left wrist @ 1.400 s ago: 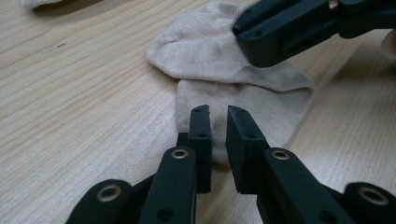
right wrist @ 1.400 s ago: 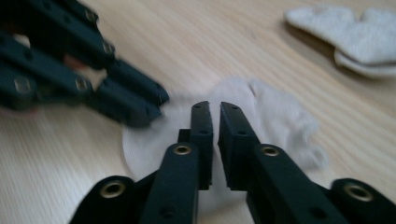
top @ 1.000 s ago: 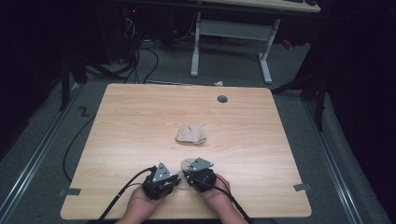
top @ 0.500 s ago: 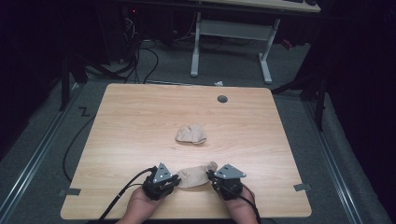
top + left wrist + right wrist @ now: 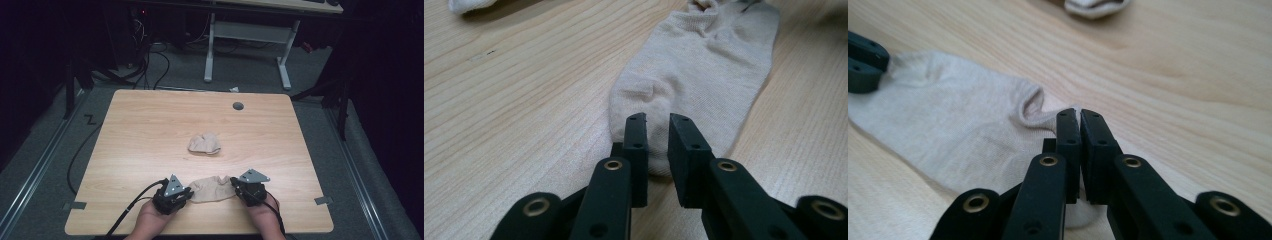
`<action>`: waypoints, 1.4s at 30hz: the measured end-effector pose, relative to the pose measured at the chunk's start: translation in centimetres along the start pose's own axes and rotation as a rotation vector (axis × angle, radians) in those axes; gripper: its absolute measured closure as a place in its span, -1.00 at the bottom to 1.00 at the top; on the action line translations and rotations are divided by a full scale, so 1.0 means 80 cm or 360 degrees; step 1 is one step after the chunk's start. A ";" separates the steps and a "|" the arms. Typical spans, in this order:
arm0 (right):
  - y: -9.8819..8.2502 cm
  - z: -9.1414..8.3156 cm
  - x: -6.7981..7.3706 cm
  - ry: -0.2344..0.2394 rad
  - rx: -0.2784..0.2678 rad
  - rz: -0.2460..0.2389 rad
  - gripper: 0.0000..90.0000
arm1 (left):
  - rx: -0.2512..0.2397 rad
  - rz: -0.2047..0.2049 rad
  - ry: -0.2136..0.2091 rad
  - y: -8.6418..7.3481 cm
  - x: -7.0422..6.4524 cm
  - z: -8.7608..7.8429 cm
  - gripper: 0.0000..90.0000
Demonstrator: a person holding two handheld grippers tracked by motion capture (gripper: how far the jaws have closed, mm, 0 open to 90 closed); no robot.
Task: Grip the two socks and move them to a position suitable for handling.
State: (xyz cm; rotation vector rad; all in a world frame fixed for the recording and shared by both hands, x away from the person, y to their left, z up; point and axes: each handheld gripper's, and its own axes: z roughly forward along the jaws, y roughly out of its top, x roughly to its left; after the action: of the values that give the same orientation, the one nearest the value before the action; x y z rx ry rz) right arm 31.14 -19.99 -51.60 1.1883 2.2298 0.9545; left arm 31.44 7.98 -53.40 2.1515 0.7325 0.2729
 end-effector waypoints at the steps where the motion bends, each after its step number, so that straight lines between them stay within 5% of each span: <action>1: -0.001 0.004 0.000 0.0013 0.0020 -0.0007 0.95 | -0.0001 -0.0003 0.0002 -0.001 0.000 -0.001 0.74; 6: -0.009 0.004 0.012 0.0075 0.0075 -0.0043 0.95 | 0.0004 -0.0022 0.0002 -0.009 0.002 -0.011 0.78; 13: -0.014 -0.003 0.043 0.0208 0.0080 -0.0135 0.94 | 0.0175 -0.0002 0.0023 -0.017 0.002 -0.042 0.83; 18: -0.010 -0.006 0.054 0.0230 0.0052 -0.0175 0.88 | 0.0187 -0.0028 0.0027 -0.018 0.006 -0.046 0.80; 24: 0.006 -0.017 0.035 0.0146 -0.0104 -0.0080 0.89 | -0.0005 -0.0078 0.0044 -0.008 0.020 -0.066 0.65; 27: 0.025 -0.013 0.023 0.0117 -0.0163 -0.0056 1.00 | -0.0064 -0.0100 0.0103 -0.006 0.036 -0.075 0.63; 34: 0.080 0.039 -0.005 0.0043 -0.0145 0.0016 1.00 | -0.0104 -0.0180 0.0224 -0.012 0.071 -0.086 0.68; 42: 0.134 0.111 -0.032 -0.0032 -0.0031 0.0078 1.00 | -0.0199 -0.0208 0.0278 -0.012 0.081 -0.098 0.70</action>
State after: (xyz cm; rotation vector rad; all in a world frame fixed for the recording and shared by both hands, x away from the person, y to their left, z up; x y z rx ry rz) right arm 44.09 -14.67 -49.42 1.2434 2.1803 0.9766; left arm 32.91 17.28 -49.54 1.9696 0.9274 0.4299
